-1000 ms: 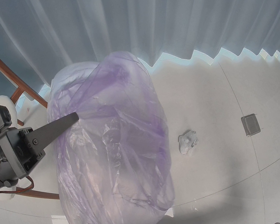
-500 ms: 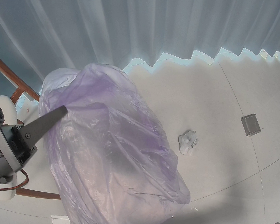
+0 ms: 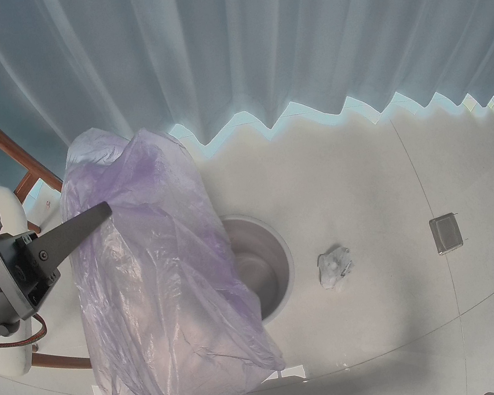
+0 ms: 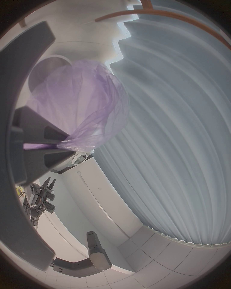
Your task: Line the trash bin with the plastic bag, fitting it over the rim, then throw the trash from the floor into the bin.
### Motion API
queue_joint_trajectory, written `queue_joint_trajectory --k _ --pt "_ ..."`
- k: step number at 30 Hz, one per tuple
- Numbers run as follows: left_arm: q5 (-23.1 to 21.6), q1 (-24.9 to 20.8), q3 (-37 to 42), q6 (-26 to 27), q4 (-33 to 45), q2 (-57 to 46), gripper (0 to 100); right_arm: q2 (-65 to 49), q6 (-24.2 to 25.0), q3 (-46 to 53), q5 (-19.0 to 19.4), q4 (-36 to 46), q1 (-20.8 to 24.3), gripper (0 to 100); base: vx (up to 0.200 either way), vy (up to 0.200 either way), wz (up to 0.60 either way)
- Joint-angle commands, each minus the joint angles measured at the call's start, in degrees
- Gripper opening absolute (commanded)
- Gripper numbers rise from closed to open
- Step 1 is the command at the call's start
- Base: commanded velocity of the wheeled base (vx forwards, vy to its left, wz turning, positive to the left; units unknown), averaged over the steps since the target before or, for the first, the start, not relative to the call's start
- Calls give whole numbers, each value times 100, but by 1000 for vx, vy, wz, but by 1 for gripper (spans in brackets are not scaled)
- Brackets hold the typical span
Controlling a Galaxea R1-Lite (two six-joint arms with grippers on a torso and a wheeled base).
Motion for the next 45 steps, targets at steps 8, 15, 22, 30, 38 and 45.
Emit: queue_joint_trajectory --k 8,15,22,30,38,45 --pt "4 -372 -10 -30 4 355 0 -88 -9 101 -2 -2 1 100 0 0 0" --pt "4 -522 113 -30 -5 470 0 -88 0 101 -2 -2 1 100 0 0 0" --pt "4 -504 122 -47 -5 602 0 -88 0 101 -2 -2 1 100 0 0 0" --pt "13 -399 245 23 -101 1085 0 -88 0 101 -2 -2 1 100 0 0 0" --pt "13 -47 236 32 -734 1551 0 -88 0 101 -2 -2 1 100 0 0 0" --pt "57 23 280 32 -1156 1920 0 -88 0 101 -2 -2 -7 100 0 0 0"
